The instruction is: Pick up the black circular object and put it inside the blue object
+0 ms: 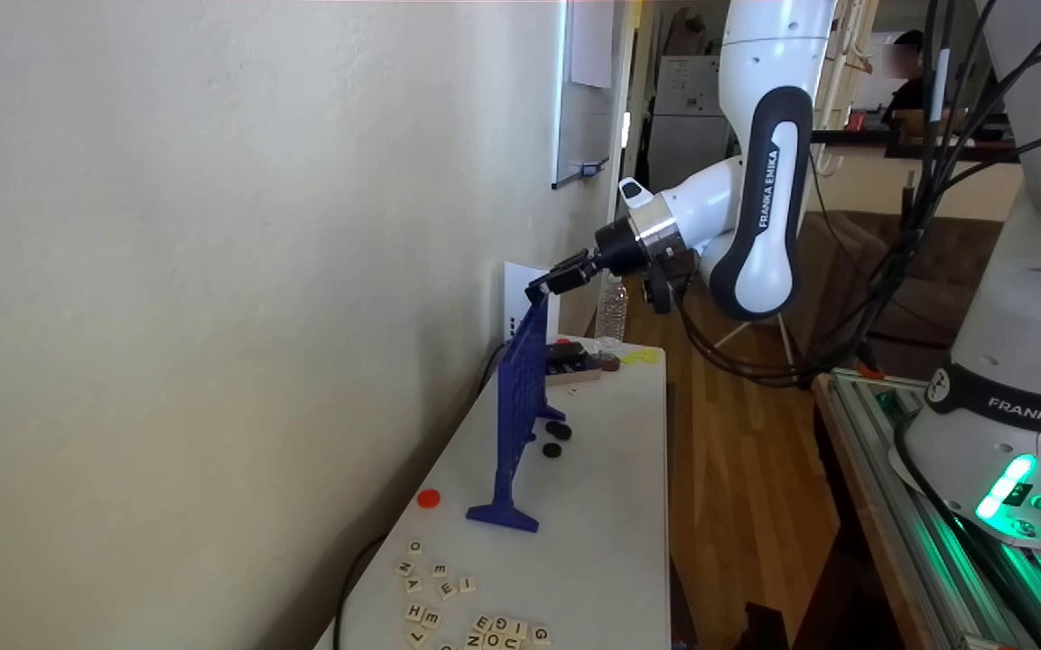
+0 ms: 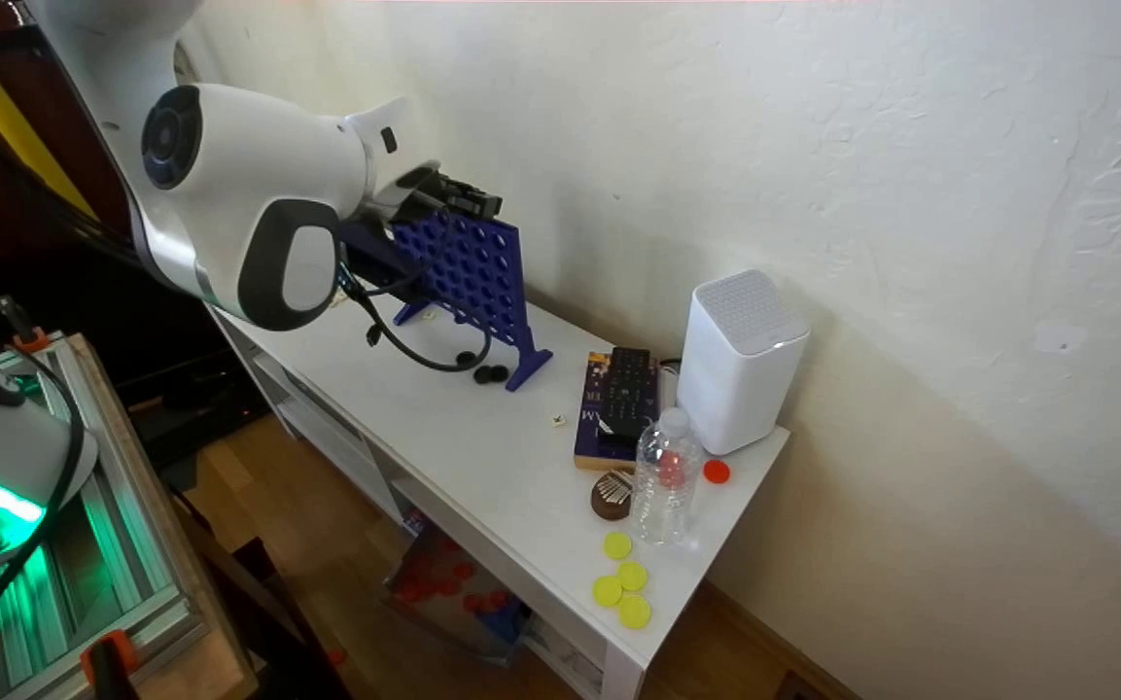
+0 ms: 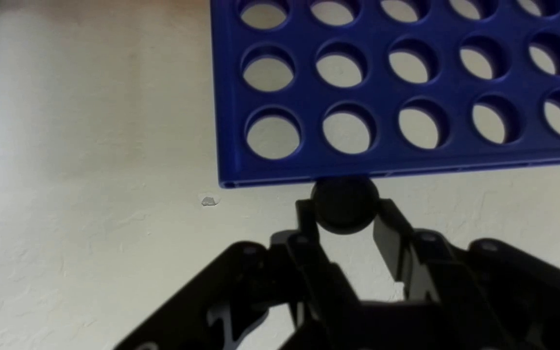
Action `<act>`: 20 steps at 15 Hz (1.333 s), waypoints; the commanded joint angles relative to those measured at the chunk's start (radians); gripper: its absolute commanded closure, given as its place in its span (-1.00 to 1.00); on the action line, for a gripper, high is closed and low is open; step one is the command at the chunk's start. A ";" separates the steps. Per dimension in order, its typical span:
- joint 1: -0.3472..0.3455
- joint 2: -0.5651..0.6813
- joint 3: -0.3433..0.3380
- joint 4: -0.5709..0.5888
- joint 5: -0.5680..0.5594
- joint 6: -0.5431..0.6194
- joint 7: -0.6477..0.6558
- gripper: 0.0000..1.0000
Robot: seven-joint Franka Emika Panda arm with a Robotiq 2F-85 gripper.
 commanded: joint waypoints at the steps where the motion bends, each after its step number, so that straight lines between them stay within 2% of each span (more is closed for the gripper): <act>1: 0.017 0.020 -0.002 0.007 0.022 0.032 0.010 0.80; 10: 0.017 0.032 0.002 0.004 0.028 0.052 0.026 0.80; 12: -0.054 0.018 0.070 0.010 0.021 0.020 0.024 0.80; 13: -0.053 0.027 0.069 0.006 0.023 0.033 0.024 0.80; 20: -0.175 0.047 0.175 0.000 0.021 0.037 -0.010 0.80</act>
